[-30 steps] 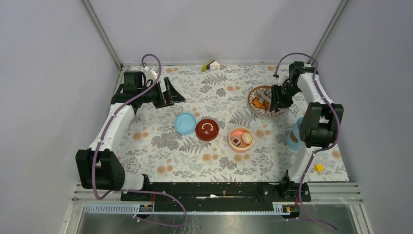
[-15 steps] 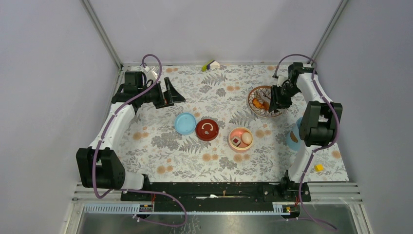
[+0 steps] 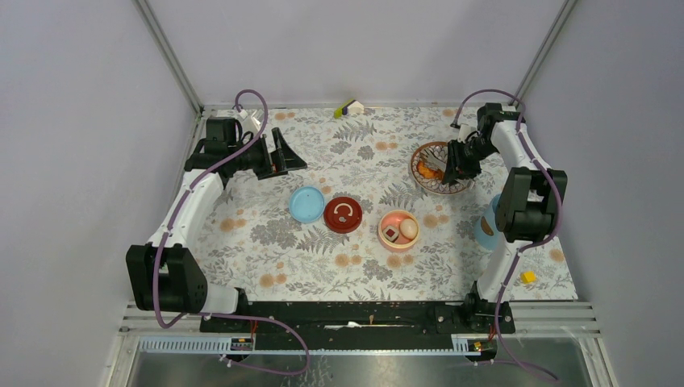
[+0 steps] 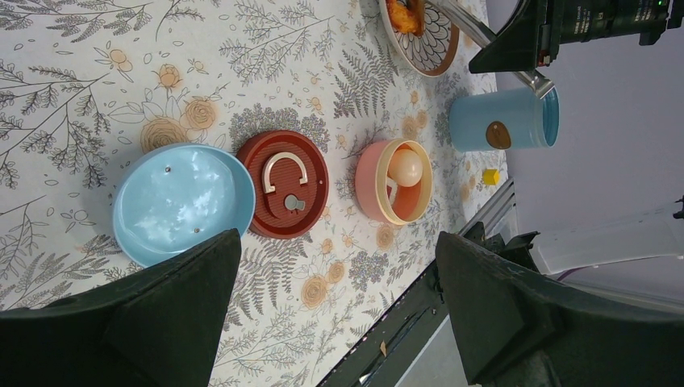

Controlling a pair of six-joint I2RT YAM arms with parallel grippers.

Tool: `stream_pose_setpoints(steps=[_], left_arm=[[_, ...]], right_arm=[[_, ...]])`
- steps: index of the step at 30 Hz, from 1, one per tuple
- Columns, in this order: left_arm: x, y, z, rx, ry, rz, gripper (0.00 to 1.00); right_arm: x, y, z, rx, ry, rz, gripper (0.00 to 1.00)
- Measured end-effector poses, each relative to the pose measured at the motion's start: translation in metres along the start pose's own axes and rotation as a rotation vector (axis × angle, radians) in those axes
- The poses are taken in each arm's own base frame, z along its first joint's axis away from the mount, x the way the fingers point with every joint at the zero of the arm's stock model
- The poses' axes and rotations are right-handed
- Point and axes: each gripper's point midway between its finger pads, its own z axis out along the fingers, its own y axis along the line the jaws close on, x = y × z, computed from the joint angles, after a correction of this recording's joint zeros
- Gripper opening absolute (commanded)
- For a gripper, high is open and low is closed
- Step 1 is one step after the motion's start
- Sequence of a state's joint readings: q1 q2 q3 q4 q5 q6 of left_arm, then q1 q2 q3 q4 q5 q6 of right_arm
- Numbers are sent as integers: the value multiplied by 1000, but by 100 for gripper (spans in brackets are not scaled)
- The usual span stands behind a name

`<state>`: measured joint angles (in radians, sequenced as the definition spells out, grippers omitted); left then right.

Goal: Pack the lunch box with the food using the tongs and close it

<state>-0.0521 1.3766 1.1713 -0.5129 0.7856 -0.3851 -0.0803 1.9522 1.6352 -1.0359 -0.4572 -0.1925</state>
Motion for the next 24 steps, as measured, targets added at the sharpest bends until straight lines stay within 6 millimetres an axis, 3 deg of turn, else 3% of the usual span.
stream_pose_setpoints(steps=[9, 24], left_arm=[[0, 0, 0, -1, -1, 0, 99], [0, 0, -1, 0, -2, 2, 99]], right_arm=[[-1, 6, -14, 5, -37, -28, 0], [9, 30, -73, 62, -201, -149, 0]])
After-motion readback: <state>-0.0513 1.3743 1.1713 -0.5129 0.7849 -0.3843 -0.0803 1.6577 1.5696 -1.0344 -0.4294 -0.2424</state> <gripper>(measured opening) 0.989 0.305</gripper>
